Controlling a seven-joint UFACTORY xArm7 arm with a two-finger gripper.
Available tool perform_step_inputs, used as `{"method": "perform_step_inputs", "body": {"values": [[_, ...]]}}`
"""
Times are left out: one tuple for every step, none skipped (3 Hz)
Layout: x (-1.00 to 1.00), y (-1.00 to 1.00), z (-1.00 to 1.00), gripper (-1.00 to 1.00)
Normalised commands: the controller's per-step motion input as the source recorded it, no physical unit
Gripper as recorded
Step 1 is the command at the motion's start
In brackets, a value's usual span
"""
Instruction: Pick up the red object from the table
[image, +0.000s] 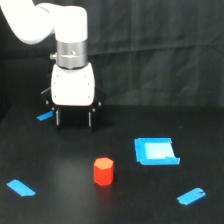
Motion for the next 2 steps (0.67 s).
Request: {"method": "perform_step_inputs", "body": {"values": [[0.91,-0.98,-0.36,1.00],[0.43,-0.97,-0.33,1.00]]}}
